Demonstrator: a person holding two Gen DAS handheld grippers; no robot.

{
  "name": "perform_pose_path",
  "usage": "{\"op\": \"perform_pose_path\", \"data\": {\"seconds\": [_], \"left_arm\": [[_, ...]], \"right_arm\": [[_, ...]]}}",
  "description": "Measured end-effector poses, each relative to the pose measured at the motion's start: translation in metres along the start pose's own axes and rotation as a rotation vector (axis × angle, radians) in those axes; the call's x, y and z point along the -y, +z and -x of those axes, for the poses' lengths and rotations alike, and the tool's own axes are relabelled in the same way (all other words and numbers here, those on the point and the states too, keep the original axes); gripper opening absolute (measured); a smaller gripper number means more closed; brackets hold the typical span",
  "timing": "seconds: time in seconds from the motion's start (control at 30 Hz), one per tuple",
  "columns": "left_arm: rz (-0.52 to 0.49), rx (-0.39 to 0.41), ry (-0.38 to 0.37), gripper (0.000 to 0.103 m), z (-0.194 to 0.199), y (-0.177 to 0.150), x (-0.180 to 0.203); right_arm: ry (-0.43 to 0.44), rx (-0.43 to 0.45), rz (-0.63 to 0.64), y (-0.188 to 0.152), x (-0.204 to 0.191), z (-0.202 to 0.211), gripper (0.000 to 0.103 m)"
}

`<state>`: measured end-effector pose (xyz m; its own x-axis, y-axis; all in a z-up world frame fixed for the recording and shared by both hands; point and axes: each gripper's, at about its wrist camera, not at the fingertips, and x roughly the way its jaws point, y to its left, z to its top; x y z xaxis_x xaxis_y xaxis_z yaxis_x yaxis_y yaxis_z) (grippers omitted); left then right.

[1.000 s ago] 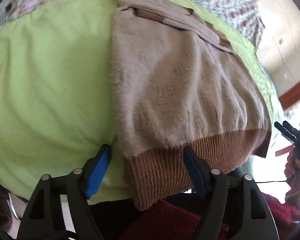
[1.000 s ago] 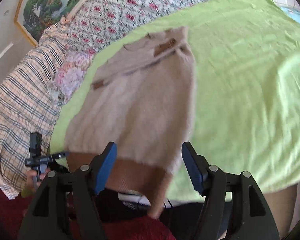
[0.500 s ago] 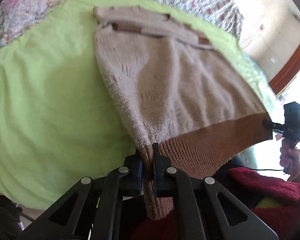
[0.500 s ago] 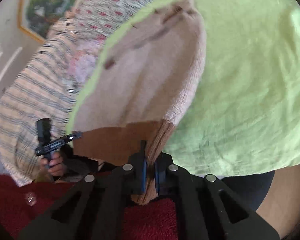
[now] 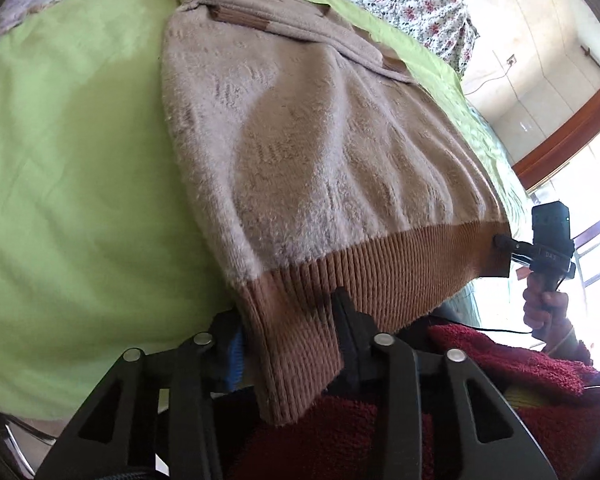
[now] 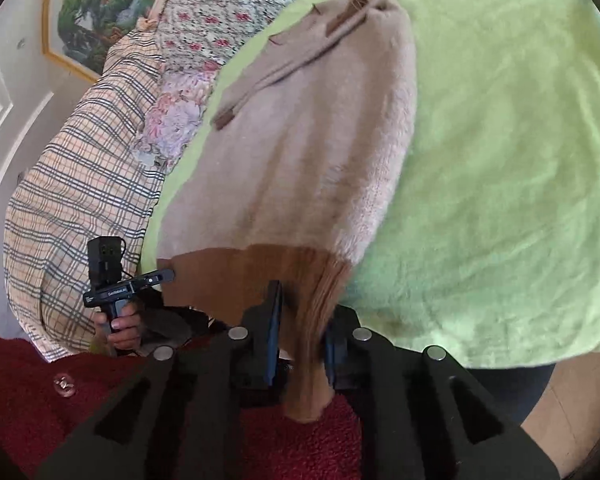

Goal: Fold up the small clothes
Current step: 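Grasp the brown hem with both grippers and lift it toward the collar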

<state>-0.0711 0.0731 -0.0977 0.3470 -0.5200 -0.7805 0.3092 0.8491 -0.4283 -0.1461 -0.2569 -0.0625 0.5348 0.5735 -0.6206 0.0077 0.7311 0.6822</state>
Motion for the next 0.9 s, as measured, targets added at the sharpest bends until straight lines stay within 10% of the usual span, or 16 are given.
{"op": "perform_pose_path", "data": {"seconds": [0.03, 0.4, 0.9], "left_arm": [[-0.012, 0.012, 0.009, 0.006, 0.000, 0.000, 0.001], [0.012, 0.298, -0.056, 0.004, 0.081, -0.007, 0.015], [-0.005, 0.530, -0.100, 0.004, 0.117, 0.109, 0.005]], "right_arm": [[0.008, 0.001, 0.003, 0.000, -0.001, -0.001, 0.018], [0.224, 0.171, -0.002, 0.000, -0.014, 0.062, 0.007], [0.291, 0.361, 0.116, 0.124, -0.045, 0.075, 0.007]]}}
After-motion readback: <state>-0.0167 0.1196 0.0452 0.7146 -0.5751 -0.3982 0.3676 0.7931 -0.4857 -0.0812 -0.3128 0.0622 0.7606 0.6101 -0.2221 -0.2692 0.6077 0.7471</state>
